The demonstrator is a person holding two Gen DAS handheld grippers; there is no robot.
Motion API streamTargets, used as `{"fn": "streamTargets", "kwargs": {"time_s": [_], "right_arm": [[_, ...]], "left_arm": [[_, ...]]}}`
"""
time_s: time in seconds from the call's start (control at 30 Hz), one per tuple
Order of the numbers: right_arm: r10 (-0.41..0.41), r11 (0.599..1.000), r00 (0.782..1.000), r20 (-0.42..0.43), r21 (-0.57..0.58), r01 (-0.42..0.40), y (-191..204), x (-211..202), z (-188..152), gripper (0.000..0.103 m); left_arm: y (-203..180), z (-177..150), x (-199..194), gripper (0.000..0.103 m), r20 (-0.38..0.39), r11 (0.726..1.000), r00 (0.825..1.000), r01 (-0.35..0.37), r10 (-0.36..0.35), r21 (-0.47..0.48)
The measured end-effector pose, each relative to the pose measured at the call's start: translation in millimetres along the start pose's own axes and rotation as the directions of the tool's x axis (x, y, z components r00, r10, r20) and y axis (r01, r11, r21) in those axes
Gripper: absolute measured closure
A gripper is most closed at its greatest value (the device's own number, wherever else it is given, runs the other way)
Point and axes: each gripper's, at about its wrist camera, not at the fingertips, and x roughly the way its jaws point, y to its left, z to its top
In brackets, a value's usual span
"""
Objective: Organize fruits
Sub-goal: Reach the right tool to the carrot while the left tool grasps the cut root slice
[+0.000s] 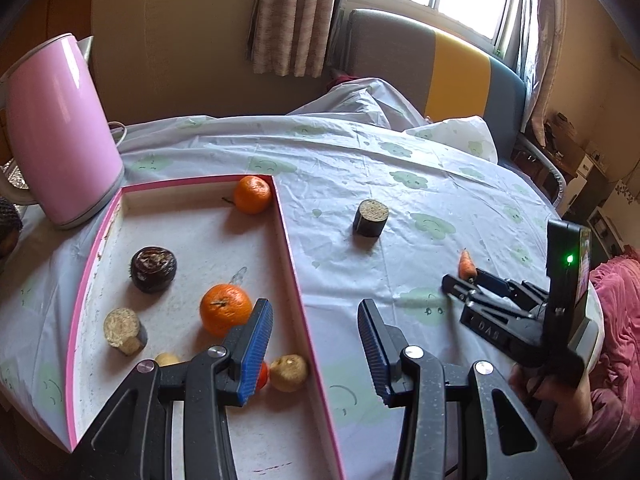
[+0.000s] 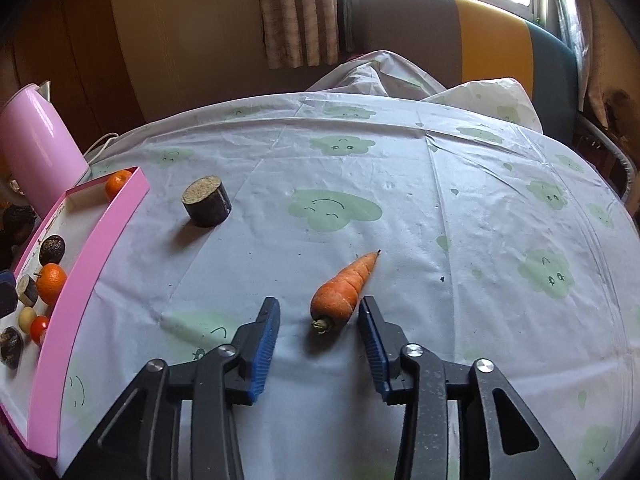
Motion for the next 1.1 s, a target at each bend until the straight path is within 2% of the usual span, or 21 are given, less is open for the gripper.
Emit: {"fn": "streamTargets", "kwargs": {"time_s": [0.07,0.13,0.33,0.6,1.0,1.07,1.1], "right_arm": [[0.003,1.000,1.000,0.003,-0.003,-0.003,1,0,0,0.050],[0.004,1.000,1.000,0.010,0.008,-0.005,0,0,-1,0.050],[-0.015,1.000,1.000,0.021,0.025,0.015,-3,-2,-2,0.057],[-0.006,0.999,0.999,0.037,0.036,0.005,-5,-3,-4,0.058],[0.009,0.999,0.999,0.043,0.043,-0.011,-7,-2,-5,0.056],[0.009,0.999,0.999,0.043,0.044,-0.011,-7,-2,-5,0.056],[0.009,0.999,0.999,0.043,0.044,-0.011,-7,-2,-5,0.056]], "left_arm": [[-3,5,4,0.058,-0.005,1.000,1.000,0.011,-0.011,0.004],[-7,13,9,0.058,-0.015,1.000,1.000,0.026,-0.026,0.008],[-22,40,33,0.058,-0.038,0.997,0.997,0.070,-0.069,0.012],[-48,68,90,0.058,-0.102,0.998,0.993,0.059,-0.057,0.019],[-61,80,154,0.058,-0.173,1.000,0.985,-0.009,0.010,0.007],[-57,82,158,0.058,-0.181,1.000,0.983,0.006,-0.010,-0.024],[-55,81,160,0.065,-0.185,0.999,0.982,0.022,-0.028,-0.037]]}}
